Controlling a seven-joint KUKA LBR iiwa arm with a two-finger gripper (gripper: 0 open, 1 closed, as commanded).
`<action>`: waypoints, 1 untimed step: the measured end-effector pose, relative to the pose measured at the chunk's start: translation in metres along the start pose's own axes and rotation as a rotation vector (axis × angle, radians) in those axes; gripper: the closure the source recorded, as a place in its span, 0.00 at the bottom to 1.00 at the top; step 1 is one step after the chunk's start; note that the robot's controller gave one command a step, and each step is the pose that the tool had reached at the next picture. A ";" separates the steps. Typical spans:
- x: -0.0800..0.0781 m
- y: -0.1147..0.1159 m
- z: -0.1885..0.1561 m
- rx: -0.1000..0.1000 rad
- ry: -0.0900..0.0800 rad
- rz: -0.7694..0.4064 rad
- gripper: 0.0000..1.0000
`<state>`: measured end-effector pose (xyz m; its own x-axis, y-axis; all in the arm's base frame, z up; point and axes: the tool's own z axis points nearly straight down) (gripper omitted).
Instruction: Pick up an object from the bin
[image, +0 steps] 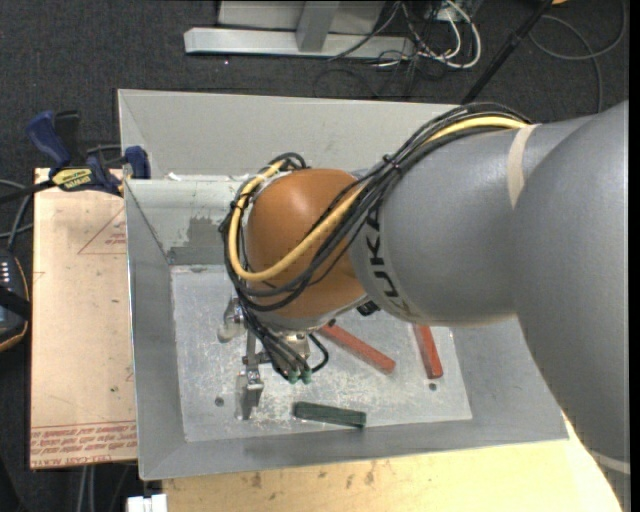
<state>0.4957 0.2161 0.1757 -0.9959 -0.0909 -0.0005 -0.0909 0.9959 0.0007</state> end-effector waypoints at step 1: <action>0.007 -0.029 0.044 -0.002 -0.007 0.009 0.00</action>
Offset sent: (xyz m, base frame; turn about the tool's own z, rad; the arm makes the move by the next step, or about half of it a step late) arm -0.0173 -0.0739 -0.0741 0.0079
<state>0.4916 0.1868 0.1312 -0.9966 -0.0817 -0.0074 -0.0817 0.9967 0.0030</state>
